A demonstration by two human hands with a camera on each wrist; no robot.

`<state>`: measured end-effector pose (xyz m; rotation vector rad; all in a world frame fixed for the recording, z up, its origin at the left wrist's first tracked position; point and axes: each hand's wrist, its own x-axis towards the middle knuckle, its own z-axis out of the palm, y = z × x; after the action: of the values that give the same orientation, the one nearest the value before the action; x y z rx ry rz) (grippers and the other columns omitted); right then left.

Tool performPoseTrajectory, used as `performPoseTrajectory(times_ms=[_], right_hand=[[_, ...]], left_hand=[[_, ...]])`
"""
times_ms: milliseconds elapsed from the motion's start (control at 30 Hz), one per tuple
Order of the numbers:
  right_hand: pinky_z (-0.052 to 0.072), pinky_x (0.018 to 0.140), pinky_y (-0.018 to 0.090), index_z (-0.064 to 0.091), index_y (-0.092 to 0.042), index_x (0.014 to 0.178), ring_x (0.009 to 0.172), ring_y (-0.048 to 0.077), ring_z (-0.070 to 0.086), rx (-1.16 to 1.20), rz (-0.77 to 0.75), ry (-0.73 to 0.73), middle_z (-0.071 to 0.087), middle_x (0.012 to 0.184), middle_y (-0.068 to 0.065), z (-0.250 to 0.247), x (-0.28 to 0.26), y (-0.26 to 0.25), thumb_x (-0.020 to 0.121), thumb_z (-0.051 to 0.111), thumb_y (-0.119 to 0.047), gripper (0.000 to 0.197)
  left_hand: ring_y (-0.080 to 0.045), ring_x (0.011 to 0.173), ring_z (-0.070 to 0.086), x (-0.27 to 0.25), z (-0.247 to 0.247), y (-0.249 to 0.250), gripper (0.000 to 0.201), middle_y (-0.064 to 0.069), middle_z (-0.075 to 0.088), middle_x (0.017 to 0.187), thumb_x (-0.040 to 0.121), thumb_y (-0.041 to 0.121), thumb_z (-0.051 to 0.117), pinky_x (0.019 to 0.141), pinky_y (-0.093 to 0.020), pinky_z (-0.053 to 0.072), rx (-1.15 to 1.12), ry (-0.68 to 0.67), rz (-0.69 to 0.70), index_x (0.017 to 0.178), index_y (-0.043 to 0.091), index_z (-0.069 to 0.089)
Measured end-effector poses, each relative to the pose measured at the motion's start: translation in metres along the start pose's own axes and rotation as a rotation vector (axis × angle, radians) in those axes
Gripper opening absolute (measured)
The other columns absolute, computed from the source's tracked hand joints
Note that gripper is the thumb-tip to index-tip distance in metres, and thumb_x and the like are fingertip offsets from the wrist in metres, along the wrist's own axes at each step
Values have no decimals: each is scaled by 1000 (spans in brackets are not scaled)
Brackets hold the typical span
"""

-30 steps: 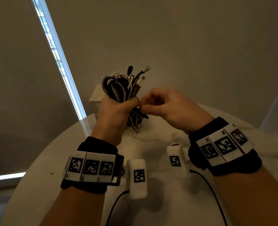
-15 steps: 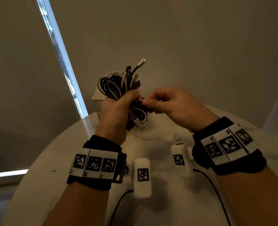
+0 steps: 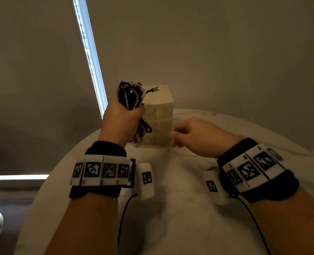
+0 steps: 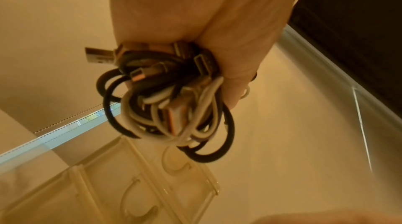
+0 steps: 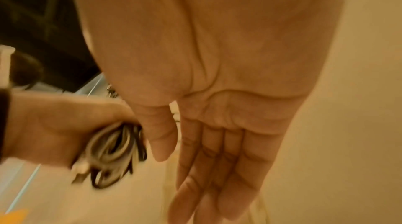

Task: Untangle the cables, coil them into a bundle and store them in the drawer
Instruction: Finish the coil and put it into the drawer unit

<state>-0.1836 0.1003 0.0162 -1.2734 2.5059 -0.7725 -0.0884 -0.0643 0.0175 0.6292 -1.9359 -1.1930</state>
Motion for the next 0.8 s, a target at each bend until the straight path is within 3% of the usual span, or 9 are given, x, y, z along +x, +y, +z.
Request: performPoseTrajectory(times_ms=[67,167,267,467,633,800], right_hand=[[51,80,29,72,-16,106,95,17,65,-164,37,-111,72,102,-2,16,23,-7,102,48,-30,29],[51,85,33,67,-10,118,101,26,63,-344,82,-222,69,114,8,41,60,-6,99,49,-25,30],[49,84,34,64,-7,115,98,28,60,-457,103,-314,65,118,12,59,83,-4,98,49,-22,27],[46,104,40,58,-9,132,121,31,57,-574,110,-344,58,134,14,83,102,8,99,47,-25,38],[40,110,41,44,-11,144,130,32,50,-527,50,-285,50,144,13,87,100,3,98,50,-21,47],[44,106,39,49,-4,138,126,32,53,-482,67,-271,53,139,17,80,84,-7,99,50,-17,41]], left_hand=[[-30,89,72,2,-3,-3,28,-15,72,93,77,29,71,84,-54,60,-29,4,-16,99,12,72],[-31,89,72,6,-6,-7,21,-17,72,93,83,23,73,83,-53,60,-54,24,-29,97,8,72],[-33,89,72,7,-8,-9,20,-20,72,92,85,22,73,80,-49,59,-63,43,-39,96,5,72],[-41,93,70,8,-8,-11,23,-28,70,96,85,18,73,80,-53,59,-112,31,-41,97,-1,71],[-39,93,71,8,-7,-10,17,-26,71,96,86,17,73,82,-51,59,-137,18,-49,95,3,71],[-39,92,70,10,-9,-13,19,-25,71,95,85,19,73,81,-52,59,-138,31,-44,96,3,71]])
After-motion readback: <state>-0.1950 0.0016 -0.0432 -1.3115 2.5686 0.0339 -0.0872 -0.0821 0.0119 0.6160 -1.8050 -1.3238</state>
